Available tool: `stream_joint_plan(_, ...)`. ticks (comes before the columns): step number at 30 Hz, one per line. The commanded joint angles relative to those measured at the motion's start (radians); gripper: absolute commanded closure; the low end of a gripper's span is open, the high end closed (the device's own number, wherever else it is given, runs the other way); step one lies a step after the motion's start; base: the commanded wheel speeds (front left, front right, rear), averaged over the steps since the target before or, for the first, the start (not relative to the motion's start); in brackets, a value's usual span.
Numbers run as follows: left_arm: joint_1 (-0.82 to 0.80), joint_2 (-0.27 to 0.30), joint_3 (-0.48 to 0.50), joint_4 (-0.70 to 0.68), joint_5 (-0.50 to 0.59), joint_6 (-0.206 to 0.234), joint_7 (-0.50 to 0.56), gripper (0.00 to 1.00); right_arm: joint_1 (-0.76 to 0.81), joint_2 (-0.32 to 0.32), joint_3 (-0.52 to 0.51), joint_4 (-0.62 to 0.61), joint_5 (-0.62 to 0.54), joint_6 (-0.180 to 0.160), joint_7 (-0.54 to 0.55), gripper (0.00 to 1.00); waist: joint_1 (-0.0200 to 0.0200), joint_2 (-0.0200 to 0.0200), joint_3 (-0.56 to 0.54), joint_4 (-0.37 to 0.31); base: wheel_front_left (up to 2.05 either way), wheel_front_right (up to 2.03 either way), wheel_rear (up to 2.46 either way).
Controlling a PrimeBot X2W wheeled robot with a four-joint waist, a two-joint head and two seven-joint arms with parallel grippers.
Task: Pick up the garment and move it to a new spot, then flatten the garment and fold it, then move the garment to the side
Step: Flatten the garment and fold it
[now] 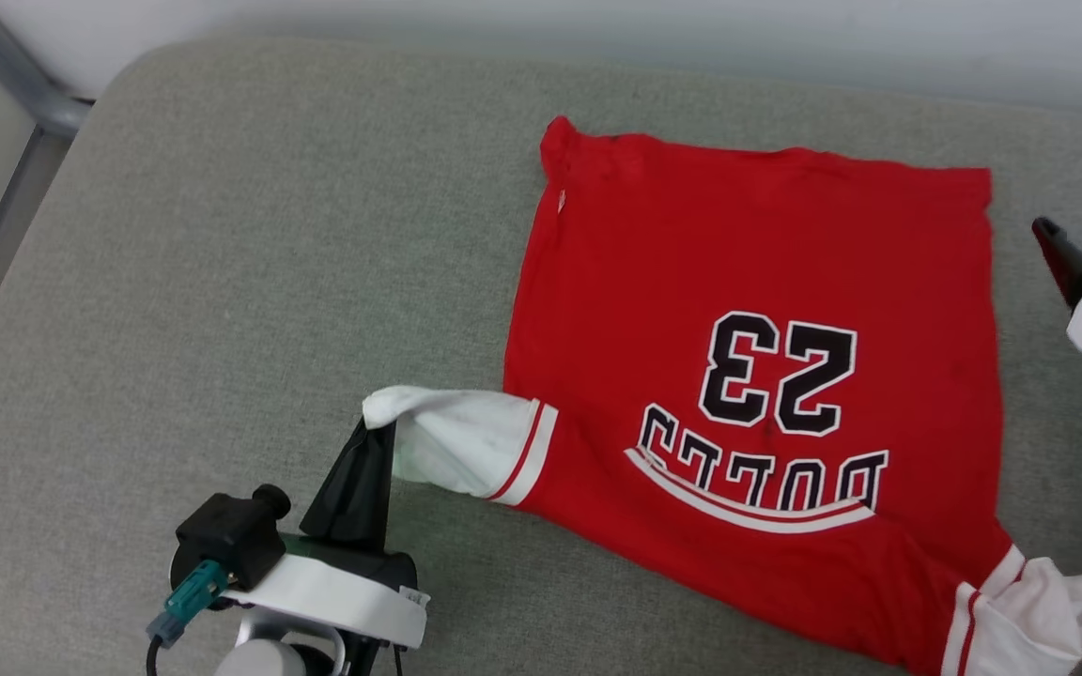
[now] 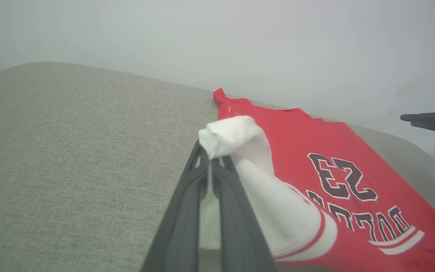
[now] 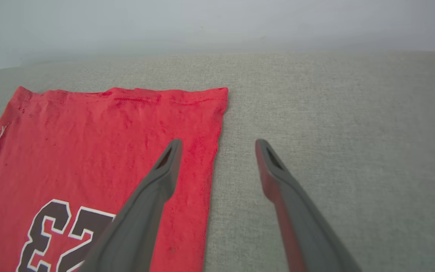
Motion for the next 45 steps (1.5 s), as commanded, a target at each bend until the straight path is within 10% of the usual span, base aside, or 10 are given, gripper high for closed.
stream_joint_plan(1, -0.034, -0.007, -0.002, -0.016, 0.010, -0.009, -0.007, 1.00, -0.077, -0.012, -0.001, 0.046, -0.016, 0.000, 0.046, 0.00, -0.0003, -0.0001, 0.080, 0.060, 0.00, 0.00, 0.00)
stream_joint_plan(23, -0.160, -0.025, -0.062, -0.120, -0.001, -0.029, -0.006, 1.00, -0.426, 0.004, -0.081, 0.395, -0.271, -0.001, 0.382, 0.00, -0.0003, -0.0001, 0.297, 0.123, 0.00, 0.00, 0.00)
stream_joint_plan(25, -0.161, -0.025, -0.059, -0.121, 0.000, -0.028, -0.006, 1.00, -0.416, 0.015, -0.102, 0.430, -0.280, -0.001, 0.430, 0.56, -0.0003, -0.0001, 0.299, 0.120, 0.00, 0.00, 0.00)
stream_joint_plan(28, -0.165, -0.019, -0.060, -0.118, -0.001, -0.028, -0.006, 1.00, -0.418, 0.041, -0.136, 0.454, -0.296, -0.001, 0.469, 1.00, -0.0003, -0.0001, 0.294, 0.119, 0.00, 0.00, 0.00)
stream_joint_plan(45, -0.071, -0.005, -0.020, -0.043, 0.017, -0.028, -0.006, 1.00, -0.386, -0.046, -0.037, 0.311, -0.274, -0.001, 0.403, 1.00, -0.0003, -0.0001, 0.063, 0.044, 0.00, 0.00, 0.00)
